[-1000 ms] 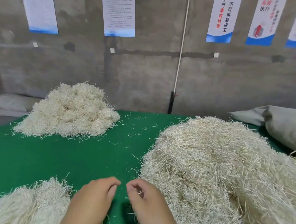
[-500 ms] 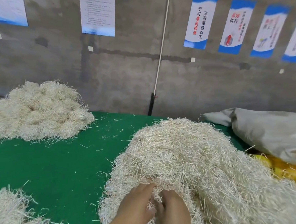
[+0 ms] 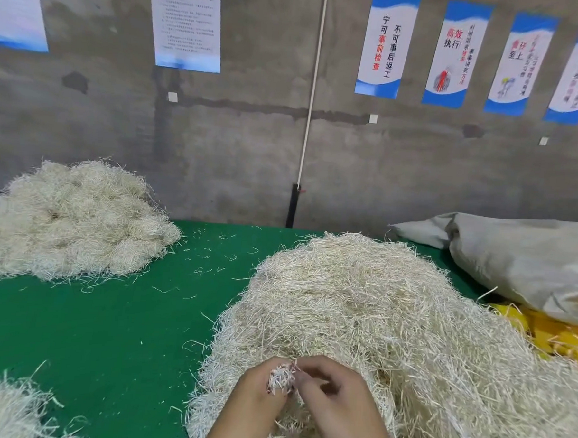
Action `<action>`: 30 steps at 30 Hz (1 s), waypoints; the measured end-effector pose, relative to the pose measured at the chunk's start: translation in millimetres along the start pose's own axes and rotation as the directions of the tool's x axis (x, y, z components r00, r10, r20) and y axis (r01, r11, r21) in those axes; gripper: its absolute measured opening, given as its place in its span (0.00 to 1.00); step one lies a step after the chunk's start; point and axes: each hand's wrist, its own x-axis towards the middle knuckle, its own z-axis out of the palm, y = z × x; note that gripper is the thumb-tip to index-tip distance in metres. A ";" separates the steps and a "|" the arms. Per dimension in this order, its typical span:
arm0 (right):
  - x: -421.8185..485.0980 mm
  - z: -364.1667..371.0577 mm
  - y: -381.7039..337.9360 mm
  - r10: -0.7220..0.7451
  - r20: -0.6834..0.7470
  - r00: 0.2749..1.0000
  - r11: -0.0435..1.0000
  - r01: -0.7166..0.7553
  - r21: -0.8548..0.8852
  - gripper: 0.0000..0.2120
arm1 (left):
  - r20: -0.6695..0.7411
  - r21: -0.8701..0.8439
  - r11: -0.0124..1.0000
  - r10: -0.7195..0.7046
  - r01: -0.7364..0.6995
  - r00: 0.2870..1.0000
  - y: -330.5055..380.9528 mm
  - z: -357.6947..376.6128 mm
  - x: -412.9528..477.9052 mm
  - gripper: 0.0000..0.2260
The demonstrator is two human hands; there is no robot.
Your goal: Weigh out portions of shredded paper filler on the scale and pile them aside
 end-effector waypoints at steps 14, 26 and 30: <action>19.4 -10.5 52.4 0.094 0.180 0.979 0.946 -0.031 -0.323 0.27 | -0.203 -0.540 0.837 -0.237 0.094 0.950 5.6 8.3 -6.0 0.49; 16.2 -48.4 101.7 0.282 0.091 0.955 0.899 -0.230 -0.373 0.40 | -0.110 -0.709 0.683 -0.352 0.174 0.930 18.3 -0.7 0.3 0.32; 16.4 -43.8 95.8 0.320 0.010 0.948 0.855 -0.284 -0.435 0.38 | -0.066 -0.268 0.951 -0.175 0.151 0.982 9.7 -2.8 -1.7 0.22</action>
